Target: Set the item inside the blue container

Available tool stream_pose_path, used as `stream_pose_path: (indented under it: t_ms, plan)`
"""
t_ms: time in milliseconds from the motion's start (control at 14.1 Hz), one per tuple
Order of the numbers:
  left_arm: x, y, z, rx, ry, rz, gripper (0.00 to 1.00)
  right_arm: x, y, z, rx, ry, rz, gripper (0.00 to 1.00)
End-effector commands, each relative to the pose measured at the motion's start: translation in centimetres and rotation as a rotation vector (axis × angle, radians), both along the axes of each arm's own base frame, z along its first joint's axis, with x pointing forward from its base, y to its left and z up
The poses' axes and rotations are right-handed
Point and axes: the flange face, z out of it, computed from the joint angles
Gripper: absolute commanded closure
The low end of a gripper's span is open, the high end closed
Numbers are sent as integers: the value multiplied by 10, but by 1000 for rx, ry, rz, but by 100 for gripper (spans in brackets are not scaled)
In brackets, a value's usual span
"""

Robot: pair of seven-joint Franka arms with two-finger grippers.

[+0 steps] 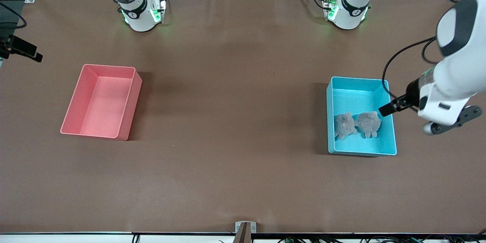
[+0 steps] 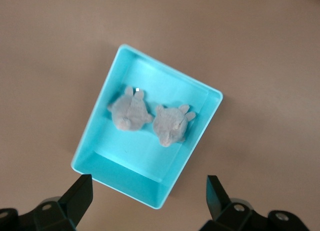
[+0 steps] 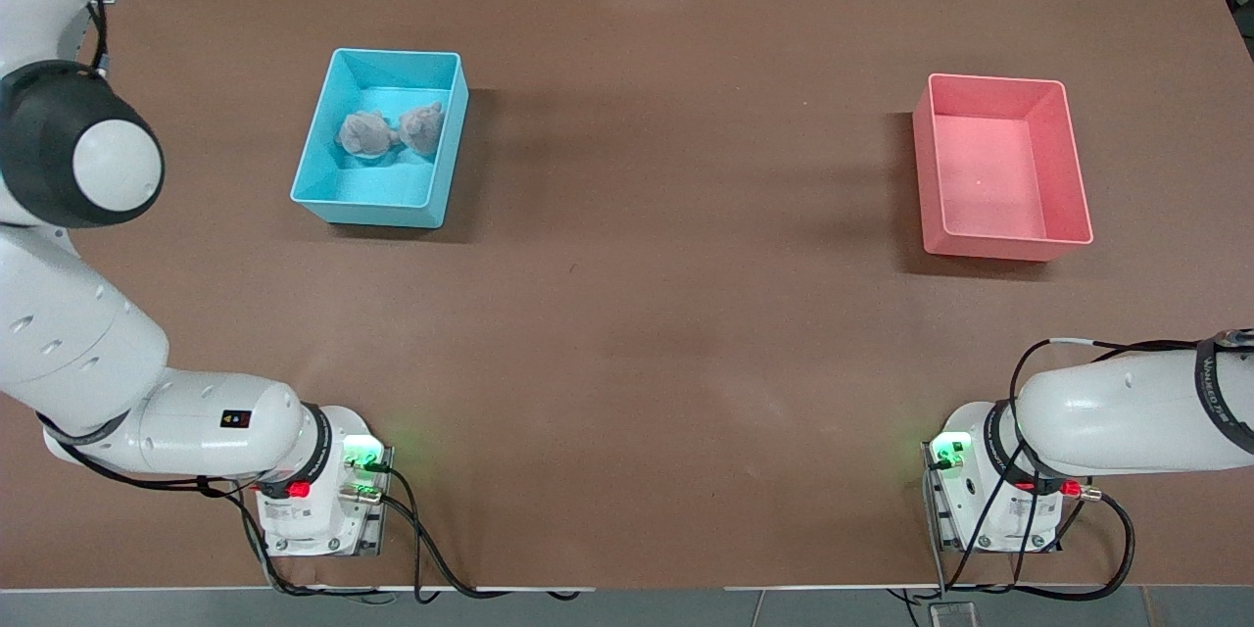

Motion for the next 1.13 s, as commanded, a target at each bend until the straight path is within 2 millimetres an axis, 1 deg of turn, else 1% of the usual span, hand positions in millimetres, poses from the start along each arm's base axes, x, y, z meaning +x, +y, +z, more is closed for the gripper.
stream_pose_path:
  t_ms: [0, 71, 213, 283, 354, 425, 496, 709, 780, 850, 1063]
  plan:
    - [-31, 17, 61, 23, -74, -121, 0, -17, -5, 7, 12, -4, 11, 0]
    - [-40, 23, 70, 26, -60, -143, 0, -18, -6, 9, 9, -6, 12, 0]
    - [-62, 25, 90, 21, -47, -160, 0, -23, -5, 15, 10, -6, 14, 0]
    - [-68, 25, 91, 20, -27, -191, 0, -24, -4, 18, 8, -13, 14, 0]
    - [-75, 28, 95, 20, -10, -259, 0, -25, -3, 23, 9, -18, 16, 0]
    - [-82, 35, 98, 20, -5, -294, 0, -25, -1, 22, 13, -9, 21, 0]
    - [-88, 45, 99, 22, -3, -296, 0, -26, 2, 23, 12, -9, 27, 0]
    - [-103, 48, 84, 8, 8, -289, 0, -29, 3, 23, 19, 9, 28, 0]
    - [-108, 47, 82, -2, -2, -289, 0, -29, 2, 24, 21, 8, 28, 0]
    - [-110, 50, 85, -1, -5, -283, 0, -31, 2, 25, 25, 14, 44, 0]
    - [-112, 48, 86, -3, 3, -282, 0, -32, 0, 27, 50, 3, 64, 0]
